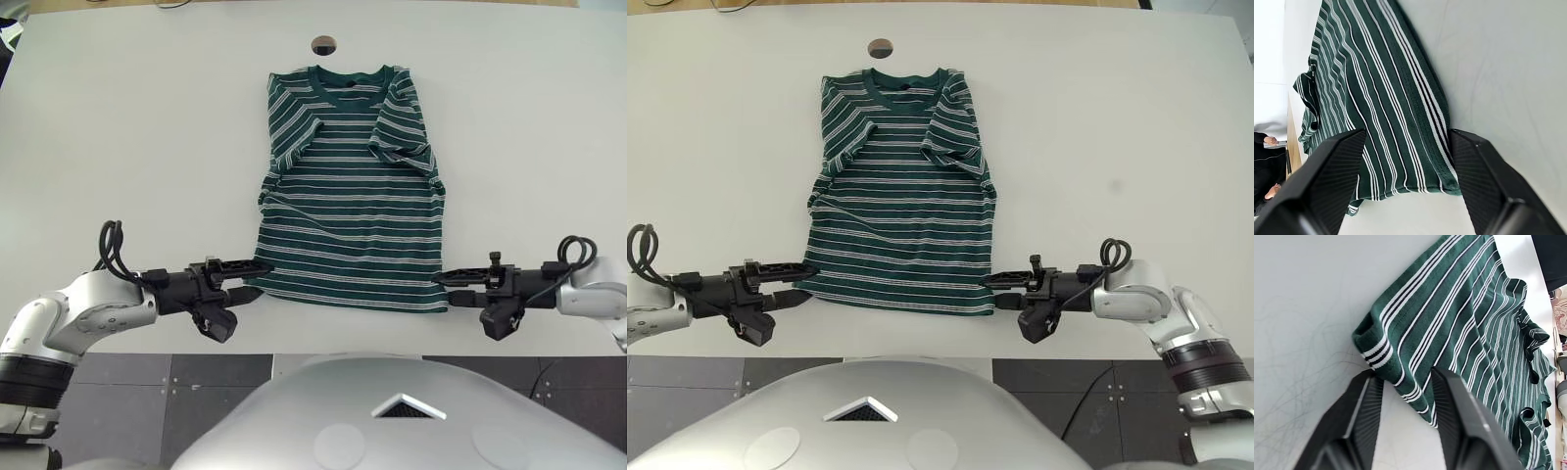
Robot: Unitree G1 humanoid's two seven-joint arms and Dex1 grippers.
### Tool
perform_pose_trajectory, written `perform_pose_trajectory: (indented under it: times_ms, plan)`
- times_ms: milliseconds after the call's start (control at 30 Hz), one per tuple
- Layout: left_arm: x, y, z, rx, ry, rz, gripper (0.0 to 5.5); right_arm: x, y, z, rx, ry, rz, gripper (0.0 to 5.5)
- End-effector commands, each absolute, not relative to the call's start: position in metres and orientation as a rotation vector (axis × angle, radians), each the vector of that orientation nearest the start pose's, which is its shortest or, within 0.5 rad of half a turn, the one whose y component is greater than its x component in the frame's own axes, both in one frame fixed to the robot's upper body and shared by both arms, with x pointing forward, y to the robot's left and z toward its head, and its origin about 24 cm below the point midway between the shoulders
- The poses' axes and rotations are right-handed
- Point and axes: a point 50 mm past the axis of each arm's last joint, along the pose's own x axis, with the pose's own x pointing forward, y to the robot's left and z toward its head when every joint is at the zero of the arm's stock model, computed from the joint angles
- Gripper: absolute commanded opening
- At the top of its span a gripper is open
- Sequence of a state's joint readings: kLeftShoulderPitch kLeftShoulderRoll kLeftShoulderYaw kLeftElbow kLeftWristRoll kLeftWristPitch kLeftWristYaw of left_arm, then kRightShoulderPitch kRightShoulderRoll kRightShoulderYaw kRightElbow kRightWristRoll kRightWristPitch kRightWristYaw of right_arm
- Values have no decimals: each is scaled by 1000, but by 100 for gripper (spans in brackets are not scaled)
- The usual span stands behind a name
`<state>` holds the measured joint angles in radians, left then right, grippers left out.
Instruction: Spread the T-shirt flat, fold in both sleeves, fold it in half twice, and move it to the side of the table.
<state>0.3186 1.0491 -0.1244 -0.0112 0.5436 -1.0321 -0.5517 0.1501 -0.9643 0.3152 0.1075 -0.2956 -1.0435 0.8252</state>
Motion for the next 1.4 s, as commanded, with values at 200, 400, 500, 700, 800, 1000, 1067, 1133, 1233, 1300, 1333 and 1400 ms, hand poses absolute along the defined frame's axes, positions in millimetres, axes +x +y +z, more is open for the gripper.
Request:
perform_pose_trajectory:
  times_ms: [200, 400, 500, 700, 800, 1000, 1067, 1133, 1233, 1300, 1333, 1400]
  plan:
    - [108, 246, 21, 1338, 45, -1645, 147, 128, -224, 18, -1133, 43, 1762, 10]
    - [109, 247, 19, 1338, 44, -1623, 20, 130, -220, 21, -1115, 31, 1750, 10]
    - [108, 247, 17, 1334, 36, -1618, 14, 130, -219, 22, -1105, 32, 1750, 10]
    - [104, 238, 19, 1196, 57, -1569, 14, 127, -214, 29, -958, 79, 1724, 10]
    - [91, 213, 45, 727, 291, -1543, 14, 126, -206, 55, -542, 258, 1680, 10]
    - [82, 193, 109, 142, 550, -1759, 14, 132, -209, 94, -169, 482, 1720, 10]
    - [82, 190, 118, 46, 555, -1788, 14, 133, -213, 96, -155, 503, 1709, 10]
    - [82, 190, 122, -15, 568, -1799, 14, 134, -215, 100, -134, 518, 1706, 10]
    - [92, 193, 130, -15, 517, -1748, 14, 141, -214, 112, -106, 474, 1692, 10]
    - [113, 198, 134, 63, 411, -1626, 14, 154, -211, 120, -119, 380, 1646, 10]
    - [125, 201, 135, 107, 351, -1558, 14, 163, -209, 123, -138, 325, 1610, 10]
    - [157, 208, 138, 174, 220, -1395, 14, 189, -205, 126, -188, 204, 1487, 10]
